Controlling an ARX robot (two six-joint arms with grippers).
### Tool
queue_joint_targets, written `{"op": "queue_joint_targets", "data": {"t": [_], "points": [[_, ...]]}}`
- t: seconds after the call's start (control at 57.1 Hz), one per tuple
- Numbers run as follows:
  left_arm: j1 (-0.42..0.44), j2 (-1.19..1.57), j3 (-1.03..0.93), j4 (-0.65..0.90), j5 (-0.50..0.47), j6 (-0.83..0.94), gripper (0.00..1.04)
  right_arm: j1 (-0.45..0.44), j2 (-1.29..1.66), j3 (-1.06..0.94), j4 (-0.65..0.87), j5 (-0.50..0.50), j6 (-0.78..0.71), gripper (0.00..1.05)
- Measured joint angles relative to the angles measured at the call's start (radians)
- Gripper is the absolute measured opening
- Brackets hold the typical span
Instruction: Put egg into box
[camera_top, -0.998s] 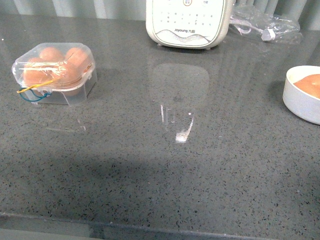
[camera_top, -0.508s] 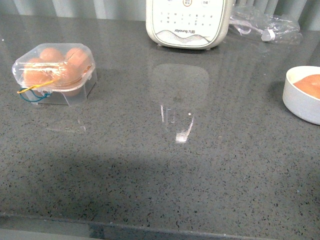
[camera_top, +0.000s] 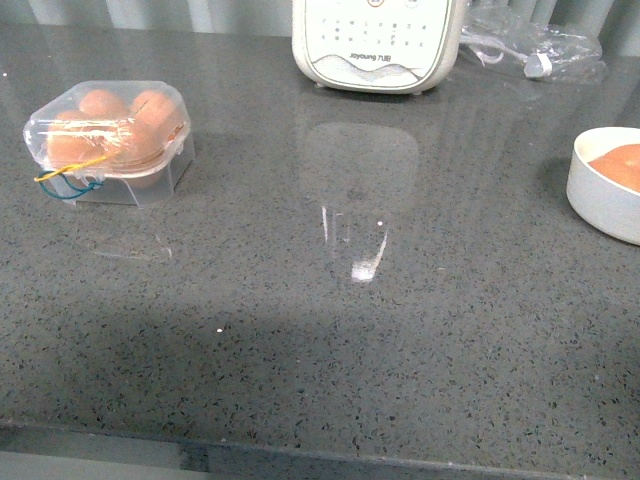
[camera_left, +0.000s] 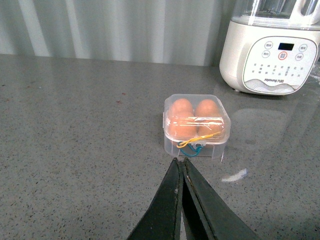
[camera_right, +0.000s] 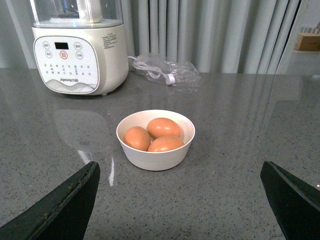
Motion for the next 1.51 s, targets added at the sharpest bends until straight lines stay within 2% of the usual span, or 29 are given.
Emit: {"op": "queue_joint_targets", "data": {"t": [0.105,0.175,0.525,0.578,1.086,1.506], "points": [[0.0,-0.046,0.0,-0.05,0.0,0.0,0.04,0.0,0.0,0.0,0.0,0.0,0.0,0.97],[0.0,-0.154,0.0,-0.184,0.0,0.0,0.04,0.0,0.0,0.0,0.0,0.0,0.0,0.97],[0.0,-0.186,0.0,-0.193,0.0,0.0,0.05,0.0,0.0,0.0,0.0,0.0,0.0,0.97],[0.0,-0.186,0.0,-0.193,0.0,0.0,0.17,0.0,0.0,0.0,0.0,0.0,0.0,0.97],[0.0,-0.186,0.0,-0.194,0.0,0.0,0.98,0.0,0.0,0.0,0.0,0.0,0.0,0.97],[0.0,-0.186,0.0,-0.194,0.0,0.0,0.98,0.0,0.0,0.0,0.0,0.0,0.0,0.97]]}}
